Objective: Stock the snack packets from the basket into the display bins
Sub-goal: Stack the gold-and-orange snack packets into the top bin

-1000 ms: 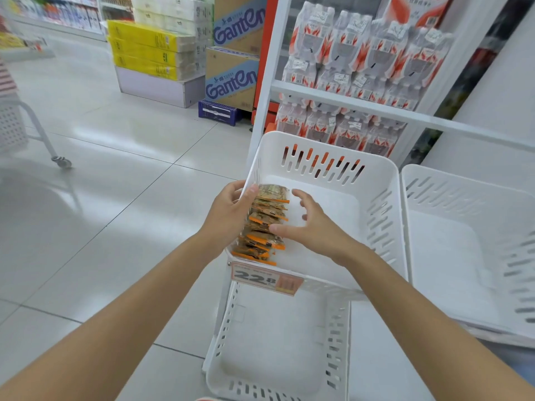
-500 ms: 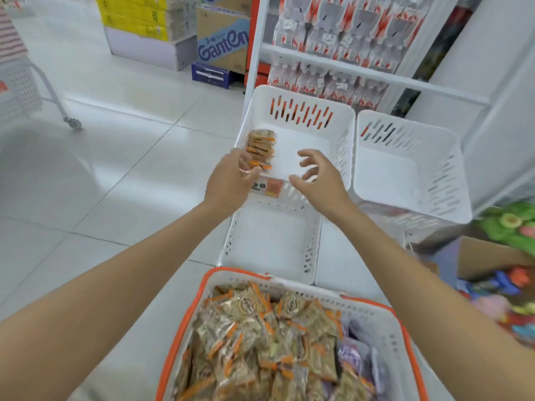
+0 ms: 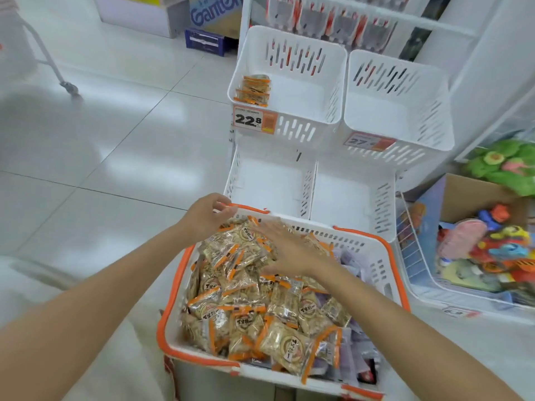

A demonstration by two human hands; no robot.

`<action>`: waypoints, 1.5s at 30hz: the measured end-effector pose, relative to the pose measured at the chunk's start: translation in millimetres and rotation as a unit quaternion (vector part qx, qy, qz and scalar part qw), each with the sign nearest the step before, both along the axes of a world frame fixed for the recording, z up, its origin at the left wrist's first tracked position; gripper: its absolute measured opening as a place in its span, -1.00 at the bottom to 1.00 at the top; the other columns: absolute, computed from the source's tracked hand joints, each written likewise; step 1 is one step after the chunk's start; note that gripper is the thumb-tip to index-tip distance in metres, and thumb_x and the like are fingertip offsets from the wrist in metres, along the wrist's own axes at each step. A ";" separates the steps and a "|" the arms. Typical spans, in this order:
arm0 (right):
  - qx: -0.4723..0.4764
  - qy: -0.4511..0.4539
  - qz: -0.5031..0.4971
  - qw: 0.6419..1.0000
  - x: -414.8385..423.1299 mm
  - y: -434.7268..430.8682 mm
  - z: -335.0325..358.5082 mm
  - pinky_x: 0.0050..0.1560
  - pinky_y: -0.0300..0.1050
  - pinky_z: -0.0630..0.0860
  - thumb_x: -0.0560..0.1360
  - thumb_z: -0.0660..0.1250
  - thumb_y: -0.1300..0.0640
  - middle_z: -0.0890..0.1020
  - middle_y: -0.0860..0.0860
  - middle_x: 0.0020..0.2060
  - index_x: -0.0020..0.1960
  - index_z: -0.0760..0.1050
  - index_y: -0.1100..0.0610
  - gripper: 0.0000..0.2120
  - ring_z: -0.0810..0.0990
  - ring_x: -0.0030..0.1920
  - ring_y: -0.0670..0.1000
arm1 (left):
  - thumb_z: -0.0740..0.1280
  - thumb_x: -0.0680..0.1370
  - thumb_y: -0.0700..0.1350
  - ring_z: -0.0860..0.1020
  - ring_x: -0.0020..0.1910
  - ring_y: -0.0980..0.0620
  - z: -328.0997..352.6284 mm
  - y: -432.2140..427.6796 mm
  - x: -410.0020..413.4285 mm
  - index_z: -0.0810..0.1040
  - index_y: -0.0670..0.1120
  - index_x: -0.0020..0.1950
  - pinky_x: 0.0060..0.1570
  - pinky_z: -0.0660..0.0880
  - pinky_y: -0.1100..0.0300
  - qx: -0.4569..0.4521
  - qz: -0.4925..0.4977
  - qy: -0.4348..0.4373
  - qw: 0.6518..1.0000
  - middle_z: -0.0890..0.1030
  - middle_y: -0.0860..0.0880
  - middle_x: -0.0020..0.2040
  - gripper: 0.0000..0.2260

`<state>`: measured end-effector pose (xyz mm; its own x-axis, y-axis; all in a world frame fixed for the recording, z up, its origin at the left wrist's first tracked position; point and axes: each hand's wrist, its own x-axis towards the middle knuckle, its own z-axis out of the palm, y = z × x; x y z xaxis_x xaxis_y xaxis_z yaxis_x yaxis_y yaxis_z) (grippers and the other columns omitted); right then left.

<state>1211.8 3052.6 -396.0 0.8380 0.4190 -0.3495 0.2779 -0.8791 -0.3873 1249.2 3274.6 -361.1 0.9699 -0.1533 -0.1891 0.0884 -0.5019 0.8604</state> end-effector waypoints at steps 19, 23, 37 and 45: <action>0.219 -0.105 -0.121 0.963 21.6 19.2 33.1 -0.05 -0.19 0.48 0.55 0.38 0.09 0.65 -0.10 -0.13 -0.01 0.63 0.06 -0.92 0.59 -0.11 -0.12 | 0.38 0.57 -0.01 0.57 0.16 0.09 8.7 -4.8 -11.0 0.47 -0.03 0.40 0.13 0.51 0.18 -0.048 -0.098 0.063 0.992 0.60 0.06 0.20 -0.59; 0.308 -0.120 -0.137 0.934 26.9 34.1 73.2 0.06 -0.20 0.51 0.53 0.40 0.08 0.66 -0.11 -0.10 0.09 0.59 0.05 -0.86 0.62 0.00 -0.10 | 0.49 0.49 -0.12 0.47 -0.46 0.24 6.0 -3.7 -5.3 0.61 -0.13 -0.11 -0.37 0.37 0.40 -0.053 -0.094 0.068 0.992 0.51 0.20 -0.44 -0.89; 0.057 -0.071 0.049 0.995 16.4 55.0 -24.7 0.32 0.13 0.38 0.59 0.29 0.20 0.62 0.04 0.22 0.16 0.62 0.05 -0.80 0.48 0.30 0.10 | 0.30 0.62 -0.10 0.67 0.05 -0.07 -5.9 55.9 0.0 0.51 -0.11 0.29 -0.14 0.63 0.09 -0.327 0.123 0.193 0.917 0.60 -0.15 0.24 -0.74; 0.219 -0.084 -0.120 0.965 32.4 19.0 50.8 0.00 -0.06 0.52 0.63 0.25 0.16 0.68 -0.06 -0.18 0.07 0.63 0.06 -0.82 0.63 -0.11 0.02 | 0.42 0.43 0.28 0.50 0.33 -0.08 -7.4 35.3 5.3 0.42 0.00 0.42 0.24 0.52 -0.05 -0.296 0.082 0.170 0.936 0.48 -0.05 0.39 -0.36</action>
